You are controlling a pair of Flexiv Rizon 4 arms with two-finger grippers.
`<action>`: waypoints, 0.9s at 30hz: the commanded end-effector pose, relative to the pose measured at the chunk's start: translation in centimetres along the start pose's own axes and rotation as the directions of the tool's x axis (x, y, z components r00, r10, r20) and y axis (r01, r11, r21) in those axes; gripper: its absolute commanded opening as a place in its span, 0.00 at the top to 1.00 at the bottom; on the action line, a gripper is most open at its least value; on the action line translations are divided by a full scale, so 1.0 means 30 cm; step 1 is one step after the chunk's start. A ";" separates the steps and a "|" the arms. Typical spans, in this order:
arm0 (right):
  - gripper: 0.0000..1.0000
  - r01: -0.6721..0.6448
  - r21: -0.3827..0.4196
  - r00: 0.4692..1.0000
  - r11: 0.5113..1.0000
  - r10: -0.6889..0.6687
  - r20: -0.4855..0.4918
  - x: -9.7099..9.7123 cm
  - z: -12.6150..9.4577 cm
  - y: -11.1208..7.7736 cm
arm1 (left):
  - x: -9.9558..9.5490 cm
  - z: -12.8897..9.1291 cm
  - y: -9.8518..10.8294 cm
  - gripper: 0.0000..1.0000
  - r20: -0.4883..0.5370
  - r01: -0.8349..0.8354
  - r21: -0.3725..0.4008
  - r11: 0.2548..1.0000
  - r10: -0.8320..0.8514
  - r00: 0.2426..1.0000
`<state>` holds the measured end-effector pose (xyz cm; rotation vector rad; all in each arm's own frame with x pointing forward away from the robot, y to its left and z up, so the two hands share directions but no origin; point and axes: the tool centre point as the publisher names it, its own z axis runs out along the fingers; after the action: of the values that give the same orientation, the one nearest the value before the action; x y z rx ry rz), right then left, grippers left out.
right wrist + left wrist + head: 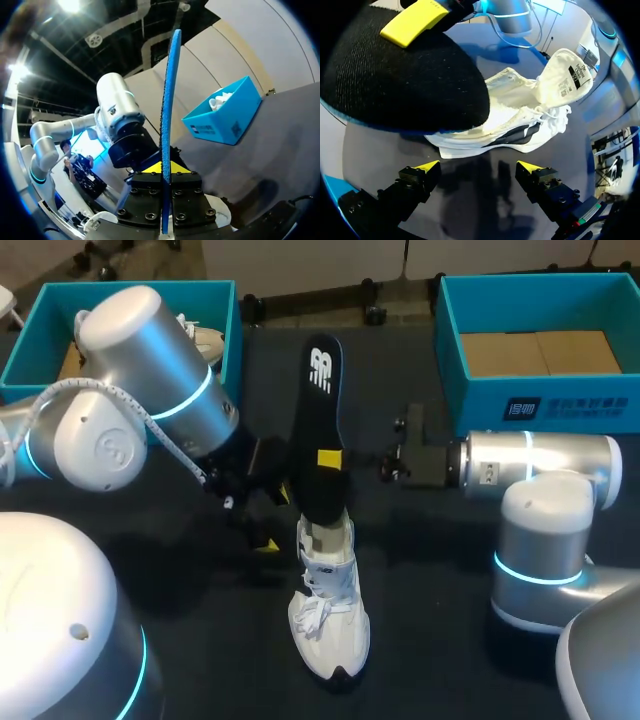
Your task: Take the shoe out of the shoebox, open the shoe tongue, remove and reinsert the insole, then place the shoe into the shoebox
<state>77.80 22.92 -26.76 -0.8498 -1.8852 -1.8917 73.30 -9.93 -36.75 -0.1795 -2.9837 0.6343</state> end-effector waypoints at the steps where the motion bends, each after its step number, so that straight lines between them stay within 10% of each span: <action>1: 1.00 0.001 -0.003 1.000 1.000 -0.001 -0.007 -0.011 -0.009 -0.005 | 0.010 0.003 -0.005 0.00 0.034 0.008 0.008 1.000 -0.008 0.999; 27: 1.00 -0.044 -0.007 0.999 0.999 0.044 -0.027 -0.077 -0.012 -0.032 | 0.009 0.014 -0.001 0.00 0.043 0.005 0.014 1.000 -0.006 0.999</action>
<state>79.01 22.05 -28.59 -0.8547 -1.8324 -1.8723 73.10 -10.19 -37.04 -0.1575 -3.0166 0.6633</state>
